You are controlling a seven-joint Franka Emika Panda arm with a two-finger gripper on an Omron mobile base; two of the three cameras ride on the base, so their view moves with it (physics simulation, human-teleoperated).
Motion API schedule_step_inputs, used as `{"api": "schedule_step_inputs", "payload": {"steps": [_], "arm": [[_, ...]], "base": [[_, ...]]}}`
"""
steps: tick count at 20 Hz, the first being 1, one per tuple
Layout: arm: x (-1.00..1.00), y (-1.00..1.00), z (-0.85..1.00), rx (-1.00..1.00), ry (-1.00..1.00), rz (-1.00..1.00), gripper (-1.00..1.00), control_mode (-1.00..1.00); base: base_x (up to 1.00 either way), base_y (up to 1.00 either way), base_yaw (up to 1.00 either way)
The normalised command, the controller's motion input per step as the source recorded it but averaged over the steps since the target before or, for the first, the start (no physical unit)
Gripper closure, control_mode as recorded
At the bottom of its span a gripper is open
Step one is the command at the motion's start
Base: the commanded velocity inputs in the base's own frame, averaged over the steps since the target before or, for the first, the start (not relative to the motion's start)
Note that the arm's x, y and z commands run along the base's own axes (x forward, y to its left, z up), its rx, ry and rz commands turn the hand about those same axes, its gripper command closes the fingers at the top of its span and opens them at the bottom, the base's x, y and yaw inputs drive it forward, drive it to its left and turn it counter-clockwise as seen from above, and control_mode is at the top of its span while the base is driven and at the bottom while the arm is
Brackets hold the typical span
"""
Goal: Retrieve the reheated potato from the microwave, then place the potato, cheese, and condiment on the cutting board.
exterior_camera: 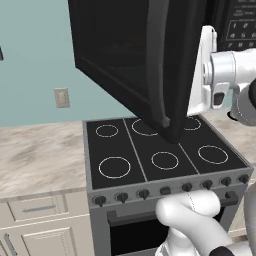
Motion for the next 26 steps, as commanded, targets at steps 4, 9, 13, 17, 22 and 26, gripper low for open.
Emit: {"api": "schedule_step_inputs", "payload": {"steps": [4,9,13,17,22,26], "arm": [[0.00,0.51,0.00,0.00,-0.08,-0.01,-1.00,-1.00],[0.03,0.41,0.00,-0.01,-0.06,-0.04,-1.00,-1.00],[0.07,0.31,0.00,-0.04,-0.03,-0.08,-1.00,-1.00],[0.07,0.08,0.01,-0.07,0.00,-0.08,-1.00,-1.00],[0.00,-0.30,0.04,-0.08,0.00,-0.02,-1.00,-1.00],[-0.02,-0.50,0.06,-0.02,-0.06,0.00,-1.00,-1.00]], "base": [[0.00,0.00,0.00],[0.00,0.00,0.00],[0.00,0.00,0.00],[0.00,0.00,0.00],[0.00,0.00,0.00],[0.00,0.00,0.00]]}}
